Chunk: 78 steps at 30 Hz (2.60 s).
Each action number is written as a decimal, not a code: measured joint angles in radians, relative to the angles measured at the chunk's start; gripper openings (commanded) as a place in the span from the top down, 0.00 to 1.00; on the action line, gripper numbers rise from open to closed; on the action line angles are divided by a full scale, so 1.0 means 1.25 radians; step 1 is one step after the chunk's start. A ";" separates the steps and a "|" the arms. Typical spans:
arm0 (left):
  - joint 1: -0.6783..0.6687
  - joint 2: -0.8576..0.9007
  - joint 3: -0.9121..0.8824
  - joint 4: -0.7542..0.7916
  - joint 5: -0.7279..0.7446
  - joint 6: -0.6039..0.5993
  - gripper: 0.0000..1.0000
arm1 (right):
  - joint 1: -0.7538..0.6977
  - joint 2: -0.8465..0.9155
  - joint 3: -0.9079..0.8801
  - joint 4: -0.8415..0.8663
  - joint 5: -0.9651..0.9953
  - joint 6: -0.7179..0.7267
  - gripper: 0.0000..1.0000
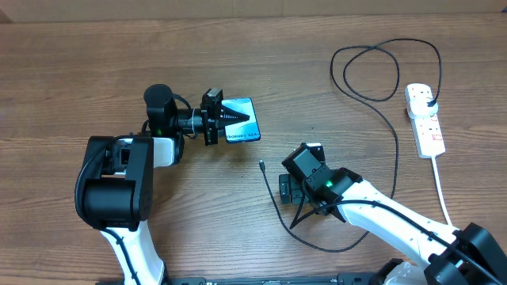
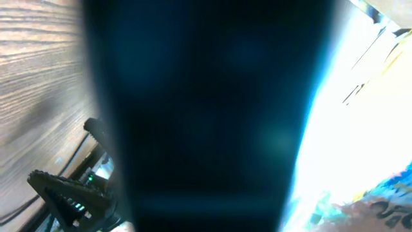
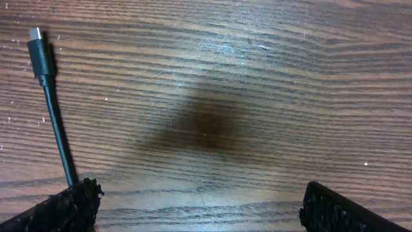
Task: Plug charger to phone and switch on socket
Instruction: 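Move the right gripper down over the black USB-C cable end, then lower the right gripper and close it on the cable plug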
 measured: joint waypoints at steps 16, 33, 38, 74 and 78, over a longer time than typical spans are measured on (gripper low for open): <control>0.045 0.001 0.004 -0.192 -0.066 0.228 0.96 | 0.000 0.000 -0.001 0.073 -0.019 0.000 0.00; 0.045 0.001 0.004 -0.192 -0.057 0.297 0.96 | 0.000 0.001 -0.001 0.246 -0.084 -0.093 0.01; 0.045 0.001 0.004 -0.192 -0.053 0.299 0.95 | 0.024 0.001 -0.001 0.281 -0.076 -0.128 0.01; 0.045 0.001 0.004 -0.192 -0.051 0.301 0.96 | 0.099 0.109 -0.001 0.441 0.063 -0.147 0.06; 0.045 0.001 0.004 -0.192 -0.051 0.301 0.96 | 0.095 0.136 -0.001 0.443 0.063 -0.147 0.11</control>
